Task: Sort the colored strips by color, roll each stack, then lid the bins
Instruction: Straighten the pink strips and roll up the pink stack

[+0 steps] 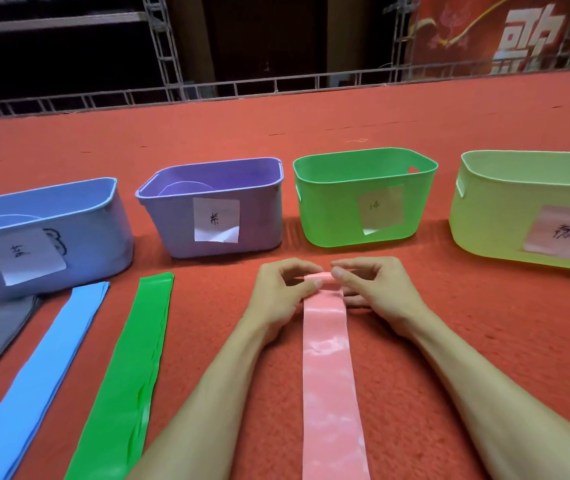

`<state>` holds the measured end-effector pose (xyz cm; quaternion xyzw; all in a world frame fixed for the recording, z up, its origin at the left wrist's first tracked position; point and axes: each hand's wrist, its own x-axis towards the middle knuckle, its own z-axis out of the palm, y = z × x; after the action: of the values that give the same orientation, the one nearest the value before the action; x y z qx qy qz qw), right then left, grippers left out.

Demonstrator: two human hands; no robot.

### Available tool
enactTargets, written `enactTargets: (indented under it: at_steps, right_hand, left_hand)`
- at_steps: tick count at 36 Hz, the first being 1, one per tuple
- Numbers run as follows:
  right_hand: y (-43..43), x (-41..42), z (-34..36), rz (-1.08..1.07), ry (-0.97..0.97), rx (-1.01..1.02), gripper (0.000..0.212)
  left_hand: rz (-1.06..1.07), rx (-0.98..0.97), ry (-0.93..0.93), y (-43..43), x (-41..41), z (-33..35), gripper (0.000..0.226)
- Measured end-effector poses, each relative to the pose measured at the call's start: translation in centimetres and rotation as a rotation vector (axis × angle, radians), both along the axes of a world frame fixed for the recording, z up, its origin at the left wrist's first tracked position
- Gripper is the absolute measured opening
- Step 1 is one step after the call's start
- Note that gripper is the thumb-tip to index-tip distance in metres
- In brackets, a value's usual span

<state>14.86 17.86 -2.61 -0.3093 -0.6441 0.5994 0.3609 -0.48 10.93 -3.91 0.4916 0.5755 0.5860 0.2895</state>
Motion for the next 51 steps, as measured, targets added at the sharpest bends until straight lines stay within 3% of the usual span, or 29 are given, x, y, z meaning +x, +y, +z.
enactTargets:
  at_steps: [11,16,24,40,45,51]
  right_hand:
    - [-0.45,-0.14,-0.02,0.007,0.045,0.037,0.013]
    - [-0.29,0.02,-0.20,-0.011,0.058,0.041,0.017]
    - [-0.21,0.02,-0.25,-0.058,0.064,0.030,0.025]
    - [0.02,-0.06,-0.24,-0.016,0.096,-0.082,0.029]
    - [-0.06,-0.34,-0.31,-0.030,0.025,-0.031,0.008]
    - [-0.05,-0.17,-0.51,-0.025,0.020,0.036,0.012]
  left_hand:
    - [0.020,-0.020,-0.071,0.26,0.11,-0.33,0.022]
    - [-0.023,-0.103,-0.217,0.17,0.11,-0.16,0.022]
    - [0.005,-0.088,-0.005,0.26,-0.11,-0.34,0.006]
    - [-0.003,-0.054,-0.180,-0.30,0.58,0.24,0.017]
    - [0.033,-0.043,-0.119,-0.12,0.36,-0.07,0.020]
    - [0.043,-0.037,-0.053,0.03,0.43,-0.10,0.019]
